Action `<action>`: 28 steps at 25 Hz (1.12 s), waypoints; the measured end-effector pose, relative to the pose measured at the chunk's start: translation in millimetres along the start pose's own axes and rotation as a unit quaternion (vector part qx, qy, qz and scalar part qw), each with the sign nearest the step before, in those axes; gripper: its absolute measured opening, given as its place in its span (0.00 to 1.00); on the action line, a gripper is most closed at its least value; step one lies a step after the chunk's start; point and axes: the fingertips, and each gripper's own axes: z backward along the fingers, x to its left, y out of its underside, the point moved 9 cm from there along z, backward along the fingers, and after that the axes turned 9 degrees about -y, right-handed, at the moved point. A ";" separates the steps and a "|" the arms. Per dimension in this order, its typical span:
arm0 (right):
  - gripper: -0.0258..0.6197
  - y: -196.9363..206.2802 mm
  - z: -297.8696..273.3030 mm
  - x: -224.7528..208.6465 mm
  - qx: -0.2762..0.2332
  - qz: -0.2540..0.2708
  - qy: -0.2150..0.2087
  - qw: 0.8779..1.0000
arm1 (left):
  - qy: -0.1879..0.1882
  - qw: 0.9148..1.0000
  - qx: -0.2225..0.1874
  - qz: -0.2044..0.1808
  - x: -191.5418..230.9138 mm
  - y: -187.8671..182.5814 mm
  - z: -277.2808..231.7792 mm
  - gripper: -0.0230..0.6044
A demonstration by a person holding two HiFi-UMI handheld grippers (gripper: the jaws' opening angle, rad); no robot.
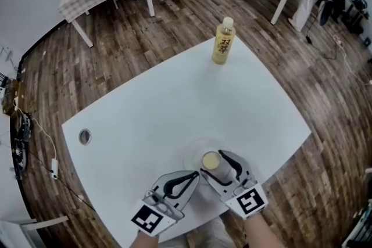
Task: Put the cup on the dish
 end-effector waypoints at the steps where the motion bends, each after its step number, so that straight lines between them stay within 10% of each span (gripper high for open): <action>1: 0.48 -0.2 0.7 -0.2 0.000 -0.003 -0.002 1.000 | 0.000 1.000 0.001 0.001 -0.6 -0.8 -0.9 0.05; 28: 0.48 -48.9 29.0 30.1 -0.041 -0.004 0.042 0.998 | 0.031 0.999 -0.009 -0.015 -9.2 -38.6 15.6 0.05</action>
